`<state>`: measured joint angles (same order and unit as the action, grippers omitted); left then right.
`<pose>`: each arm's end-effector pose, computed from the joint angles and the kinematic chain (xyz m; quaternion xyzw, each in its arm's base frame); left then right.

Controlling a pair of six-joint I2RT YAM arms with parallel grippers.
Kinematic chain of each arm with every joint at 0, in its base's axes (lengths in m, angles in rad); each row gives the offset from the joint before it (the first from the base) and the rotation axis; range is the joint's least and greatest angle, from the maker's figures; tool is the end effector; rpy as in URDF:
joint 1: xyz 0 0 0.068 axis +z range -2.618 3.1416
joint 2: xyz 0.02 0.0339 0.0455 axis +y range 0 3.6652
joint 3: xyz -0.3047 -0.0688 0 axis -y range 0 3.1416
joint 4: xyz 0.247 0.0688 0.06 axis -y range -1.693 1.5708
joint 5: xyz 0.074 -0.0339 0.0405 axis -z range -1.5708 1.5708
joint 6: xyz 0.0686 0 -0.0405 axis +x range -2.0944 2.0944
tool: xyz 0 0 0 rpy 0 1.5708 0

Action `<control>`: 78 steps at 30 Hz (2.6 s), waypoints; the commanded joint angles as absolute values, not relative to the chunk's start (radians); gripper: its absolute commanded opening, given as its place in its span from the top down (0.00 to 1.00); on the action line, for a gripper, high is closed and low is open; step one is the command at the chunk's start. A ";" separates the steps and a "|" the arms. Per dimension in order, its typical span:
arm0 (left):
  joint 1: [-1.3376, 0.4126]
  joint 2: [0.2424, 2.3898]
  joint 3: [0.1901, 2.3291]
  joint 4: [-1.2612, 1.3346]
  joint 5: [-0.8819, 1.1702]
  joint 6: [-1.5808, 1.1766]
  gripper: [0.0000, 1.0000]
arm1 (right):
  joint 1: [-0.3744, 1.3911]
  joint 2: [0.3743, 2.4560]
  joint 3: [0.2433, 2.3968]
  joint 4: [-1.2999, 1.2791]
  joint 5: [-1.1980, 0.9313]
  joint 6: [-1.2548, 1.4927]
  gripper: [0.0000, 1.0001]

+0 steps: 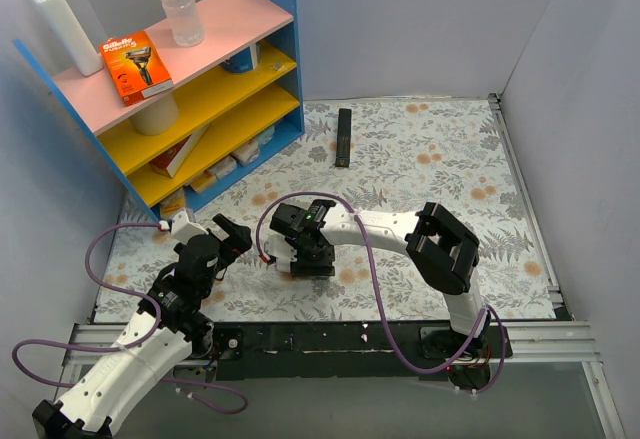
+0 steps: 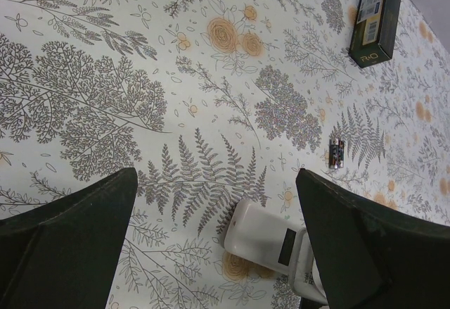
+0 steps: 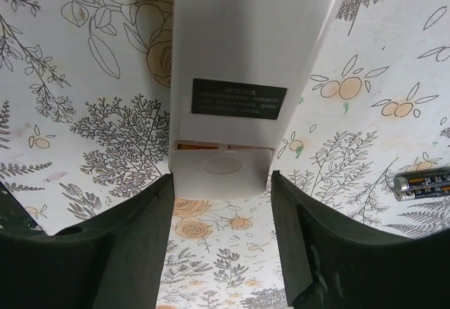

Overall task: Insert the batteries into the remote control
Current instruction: Load the battery cover into the remote control.

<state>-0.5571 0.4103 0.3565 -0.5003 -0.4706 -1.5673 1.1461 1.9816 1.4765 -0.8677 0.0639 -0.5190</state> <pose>0.1059 -0.0293 0.2106 -0.5104 0.6885 -0.3142 0.4084 0.1749 0.3762 0.1862 -0.7335 0.6717 0.0002 0.1038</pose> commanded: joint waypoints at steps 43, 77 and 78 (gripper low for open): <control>-0.552 0.615 0.394 -0.420 -0.227 -1.483 0.05 | 0.890 1.441 0.994 -0.451 -0.182 0.414 0.35; -0.554 1.167 0.572 -0.373 0.129 -1.264 0.22 | 0.879 1.483 0.738 -0.189 -0.121 0.954 0.55; -0.554 1.172 0.574 -0.371 0.132 -1.259 0.22 | 0.879 1.486 0.738 -0.181 -0.123 0.957 0.55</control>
